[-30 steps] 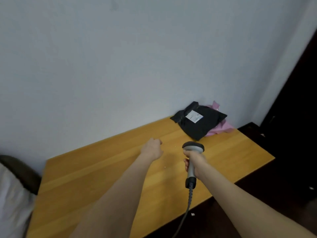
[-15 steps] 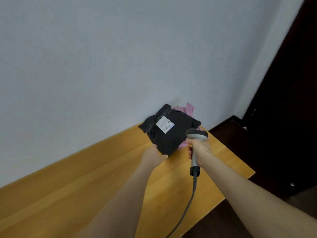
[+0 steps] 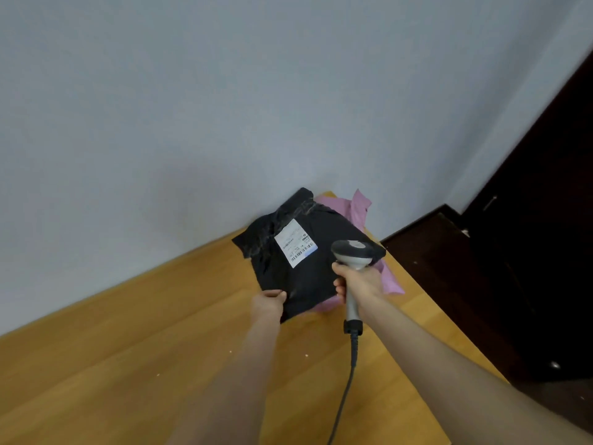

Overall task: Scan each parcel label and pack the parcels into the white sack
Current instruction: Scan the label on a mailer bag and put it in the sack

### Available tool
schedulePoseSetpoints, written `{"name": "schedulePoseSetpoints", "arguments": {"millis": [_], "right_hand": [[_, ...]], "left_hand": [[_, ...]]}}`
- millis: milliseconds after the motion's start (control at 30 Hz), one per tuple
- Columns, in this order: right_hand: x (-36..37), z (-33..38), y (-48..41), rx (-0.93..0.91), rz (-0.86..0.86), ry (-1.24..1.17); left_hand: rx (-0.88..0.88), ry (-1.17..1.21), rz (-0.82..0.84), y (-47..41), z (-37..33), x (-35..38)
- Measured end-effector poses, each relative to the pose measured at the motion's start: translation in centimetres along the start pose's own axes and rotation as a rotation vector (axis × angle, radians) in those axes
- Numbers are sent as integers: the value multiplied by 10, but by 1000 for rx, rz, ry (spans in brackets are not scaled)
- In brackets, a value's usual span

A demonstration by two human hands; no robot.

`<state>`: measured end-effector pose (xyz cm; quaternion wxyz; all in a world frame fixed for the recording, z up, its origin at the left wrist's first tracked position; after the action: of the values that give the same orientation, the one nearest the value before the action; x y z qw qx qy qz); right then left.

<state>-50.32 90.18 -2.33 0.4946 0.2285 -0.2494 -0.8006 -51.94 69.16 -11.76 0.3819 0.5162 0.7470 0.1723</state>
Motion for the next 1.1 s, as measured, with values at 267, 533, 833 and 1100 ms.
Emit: {"name": "schedulePoseSetpoints", "arguments": {"millis": [267, 533, 833, 1100], "right_hand": [[52, -29, 32, 40, 230, 117], [121, -116, 100, 130, 429, 389], [178, -172, 127, 139, 508, 565], [210, -193, 153, 158, 450, 561]], "left_hand": [[84, -783, -276, 24, 63, -163], [-126, -911, -230, 69, 165, -255], [-184, -445, -306, 38, 194, -273], [-116, 238, -97, 19, 188, -298]]}}
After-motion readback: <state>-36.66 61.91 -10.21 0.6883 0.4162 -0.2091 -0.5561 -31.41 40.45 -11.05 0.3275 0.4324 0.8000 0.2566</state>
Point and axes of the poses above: each hand's wrist, its own y-axis away from the middle knuckle, its own x-axis out of the palm, z = x × y, the point moved 6 cm from there along -y, towards the middle knuckle, and after that the axes turned 1 degree about -z, right-handed, at the moved point
